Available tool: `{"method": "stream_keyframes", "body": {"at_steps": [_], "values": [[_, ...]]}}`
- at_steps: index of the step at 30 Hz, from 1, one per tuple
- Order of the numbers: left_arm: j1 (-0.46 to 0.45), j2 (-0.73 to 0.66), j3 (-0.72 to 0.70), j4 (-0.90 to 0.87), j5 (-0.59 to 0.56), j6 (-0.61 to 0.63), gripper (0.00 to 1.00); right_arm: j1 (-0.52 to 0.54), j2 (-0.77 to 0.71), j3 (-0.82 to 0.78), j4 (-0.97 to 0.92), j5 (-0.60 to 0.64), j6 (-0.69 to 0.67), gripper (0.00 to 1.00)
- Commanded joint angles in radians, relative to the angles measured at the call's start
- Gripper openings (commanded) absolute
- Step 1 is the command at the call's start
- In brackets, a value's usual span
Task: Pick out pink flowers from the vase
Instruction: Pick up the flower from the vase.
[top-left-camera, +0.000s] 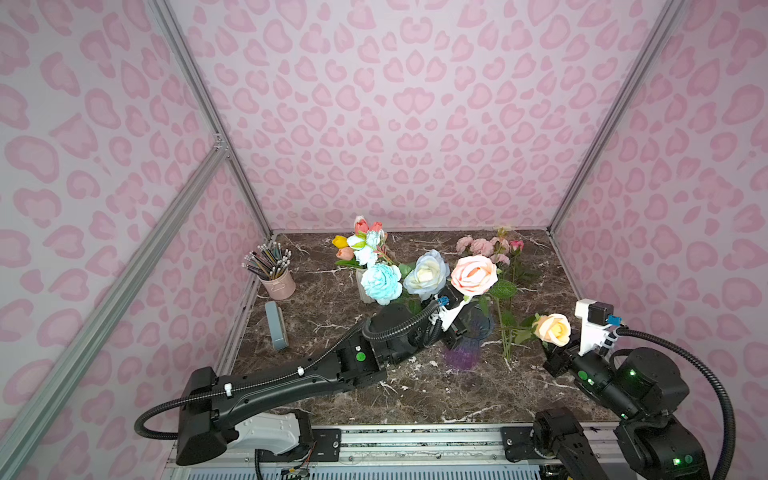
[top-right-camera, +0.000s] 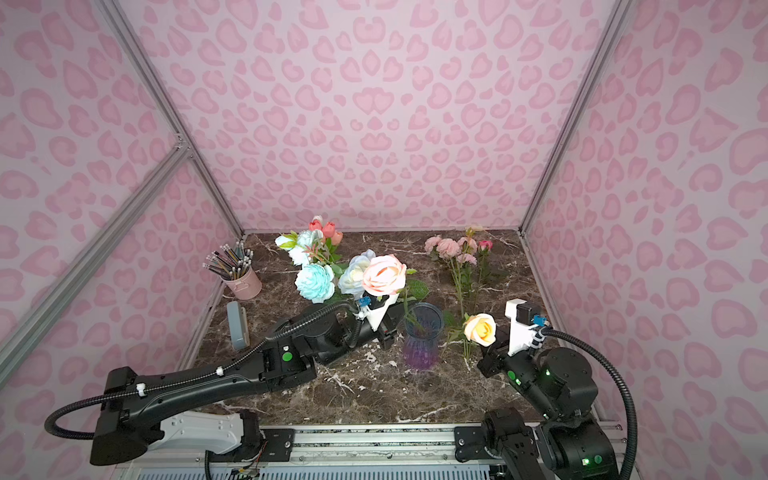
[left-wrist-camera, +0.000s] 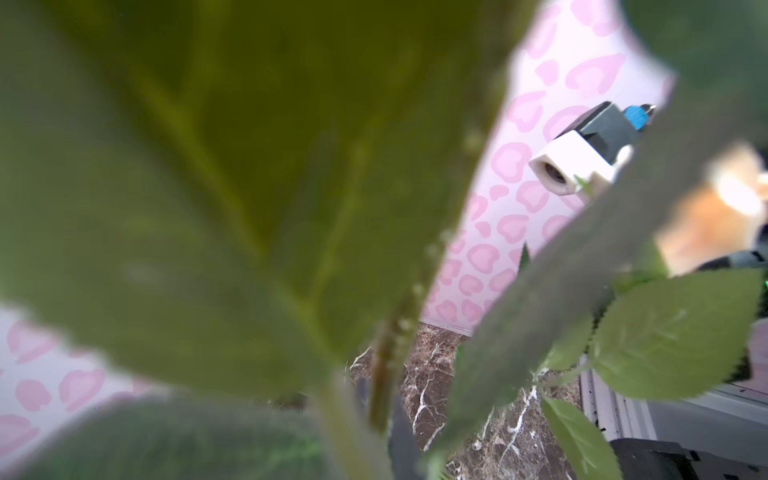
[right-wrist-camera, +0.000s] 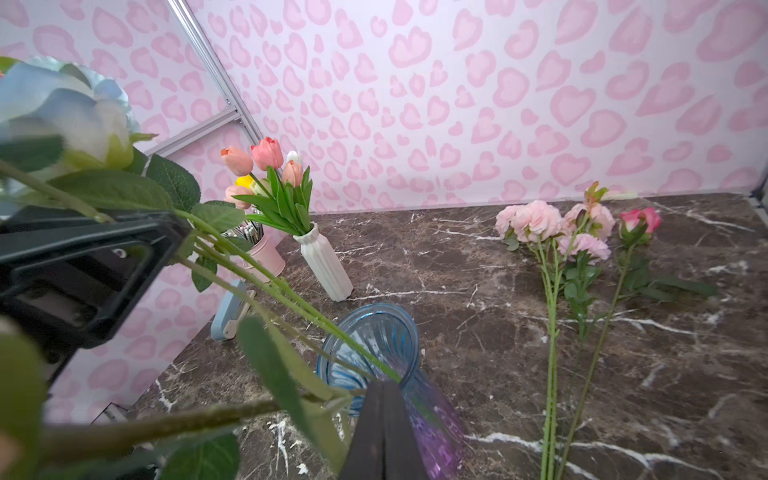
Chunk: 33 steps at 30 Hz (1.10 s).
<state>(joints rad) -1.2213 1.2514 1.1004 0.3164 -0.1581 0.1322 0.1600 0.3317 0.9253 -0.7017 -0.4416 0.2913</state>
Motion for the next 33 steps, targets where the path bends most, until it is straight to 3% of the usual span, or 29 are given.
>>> {"method": "stream_keyframes", "body": {"at_steps": [1,8,15,23,29,33], "values": [[0.0,-0.021,0.062,-0.085,0.04,0.049,0.03,0.0,0.042,0.039,0.11,0.046,-0.046,0.08],[0.0,-0.039,0.197,-0.23,0.064,0.064,0.02,0.002,0.188,0.191,0.208,0.088,-0.107,0.39],[0.0,-0.035,0.301,-0.358,0.072,0.043,0.02,0.017,0.303,0.309,0.194,-0.041,-0.198,0.38],[0.0,-0.026,0.349,-0.446,0.055,0.061,0.02,0.022,0.277,0.346,0.189,-0.11,-0.211,0.41],[0.001,-0.024,0.388,-0.46,0.049,0.076,0.02,0.025,0.265,0.394,0.137,0.019,-0.251,0.35],[0.0,-0.023,0.421,-0.473,0.036,0.103,0.02,0.029,0.275,0.421,0.198,-0.051,-0.243,0.31]]}}
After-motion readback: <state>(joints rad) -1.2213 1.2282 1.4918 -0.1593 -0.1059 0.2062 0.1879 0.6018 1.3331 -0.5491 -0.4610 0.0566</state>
